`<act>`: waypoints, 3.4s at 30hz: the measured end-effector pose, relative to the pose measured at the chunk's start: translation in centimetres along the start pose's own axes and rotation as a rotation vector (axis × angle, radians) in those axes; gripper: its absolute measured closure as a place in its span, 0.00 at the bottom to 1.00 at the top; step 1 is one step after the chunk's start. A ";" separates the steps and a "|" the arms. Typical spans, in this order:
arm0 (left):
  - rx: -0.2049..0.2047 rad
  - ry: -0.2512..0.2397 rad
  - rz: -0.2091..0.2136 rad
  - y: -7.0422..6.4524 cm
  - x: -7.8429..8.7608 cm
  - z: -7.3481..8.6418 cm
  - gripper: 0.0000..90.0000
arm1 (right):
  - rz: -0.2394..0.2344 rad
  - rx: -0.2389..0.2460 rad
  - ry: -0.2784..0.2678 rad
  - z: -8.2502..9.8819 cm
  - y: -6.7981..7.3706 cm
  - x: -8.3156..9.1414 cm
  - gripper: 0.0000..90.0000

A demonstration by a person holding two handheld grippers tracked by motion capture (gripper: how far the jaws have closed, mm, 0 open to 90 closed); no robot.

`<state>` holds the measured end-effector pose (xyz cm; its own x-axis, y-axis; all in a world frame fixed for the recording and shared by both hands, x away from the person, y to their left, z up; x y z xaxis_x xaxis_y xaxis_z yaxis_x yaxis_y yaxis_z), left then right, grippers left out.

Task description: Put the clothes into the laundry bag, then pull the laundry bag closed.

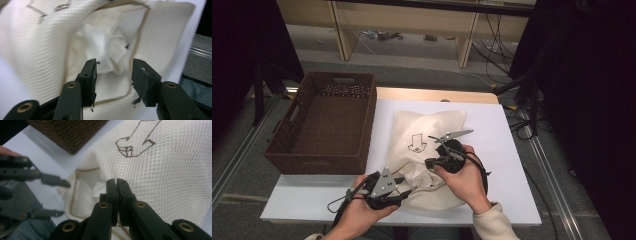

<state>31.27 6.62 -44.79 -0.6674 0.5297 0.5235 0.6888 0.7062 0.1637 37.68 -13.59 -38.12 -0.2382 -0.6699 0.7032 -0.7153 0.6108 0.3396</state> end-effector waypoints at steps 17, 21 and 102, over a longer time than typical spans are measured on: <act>0.000 0.109 -0.138 3.6 0.4 2.5 0.45 | 0.070 -0.058 0.124 0.7 -1.3 -1.0 0.88; 0.016 0.071 -0.151 3.6 0.1 2.5 0.46 | 0.069 -0.008 0.048 0.2 -0.4 -0.2 0.82; 0.156 0.054 -0.101 3.0 2.9 5.9 0.27 | -0.050 0.087 0.001 -0.2 3.3 -2.8 0.72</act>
<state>29.70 13.03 -47.65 -0.7119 0.4297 0.5555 0.5642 0.8209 0.0880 36.11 -9.67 -38.87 -0.2000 -0.6982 0.6874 -0.7807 0.5375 0.3187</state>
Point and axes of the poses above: each handheld gripper's, and its own axes: x roughly backward along the jaws, z roughly out of its underside, y roughly to its left, the point moved 2 cm from there along -x, roughly forward along the jaws, and after that the axes turned 11 degrees about -z, right-handed, at the moved point
